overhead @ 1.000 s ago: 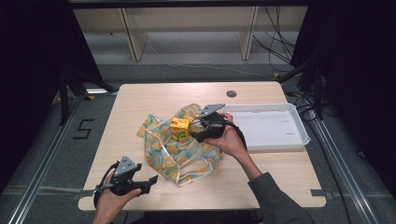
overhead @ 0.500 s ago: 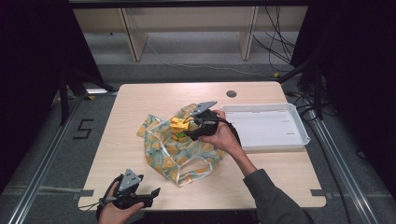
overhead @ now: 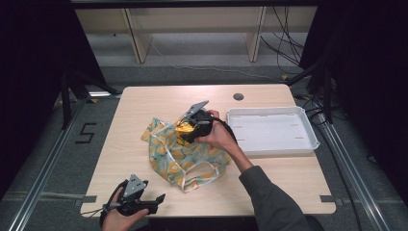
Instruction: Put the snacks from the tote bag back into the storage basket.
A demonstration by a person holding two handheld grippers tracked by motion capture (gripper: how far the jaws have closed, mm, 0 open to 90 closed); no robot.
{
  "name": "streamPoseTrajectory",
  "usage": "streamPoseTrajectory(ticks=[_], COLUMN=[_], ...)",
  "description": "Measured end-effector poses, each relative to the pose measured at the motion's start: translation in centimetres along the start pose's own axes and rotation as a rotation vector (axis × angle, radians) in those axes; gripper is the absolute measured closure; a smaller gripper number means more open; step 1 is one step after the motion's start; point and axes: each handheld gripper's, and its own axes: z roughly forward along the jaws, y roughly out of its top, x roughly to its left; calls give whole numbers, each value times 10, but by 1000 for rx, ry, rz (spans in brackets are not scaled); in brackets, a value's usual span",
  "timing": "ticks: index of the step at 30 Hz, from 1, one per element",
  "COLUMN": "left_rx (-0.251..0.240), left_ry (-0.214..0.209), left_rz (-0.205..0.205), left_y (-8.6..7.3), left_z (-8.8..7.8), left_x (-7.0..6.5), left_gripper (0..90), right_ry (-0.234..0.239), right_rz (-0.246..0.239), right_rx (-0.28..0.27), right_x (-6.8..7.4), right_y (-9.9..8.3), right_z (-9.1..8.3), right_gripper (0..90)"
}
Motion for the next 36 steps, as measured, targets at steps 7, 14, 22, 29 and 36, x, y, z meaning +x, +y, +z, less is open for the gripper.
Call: streamPoseTrajectory(ticks=[7,14,22,29,36], left_rx=[9,-7,-14,1,-4], left_ry=[-1,3,18,8,12], left_rz=[18,1,-7,4,-17], left_y=[0,-1,-1,-1,-2], left_z=[0,1,2,2,3], left_x=[1,0,-1,0,-2], left_gripper=[206,206,207,207,207], right_ry=[41,45,57,65,80], right_rz=[24,-15,-24,-28,-53], right_rx=[-6,14,9,30,14], right_x=[-5,-2,-5,-5,-7], right_y=[0,0,-2,-3,-5], right_z=[10,14,21,23,22], right_gripper=[275,372,404,435,489])
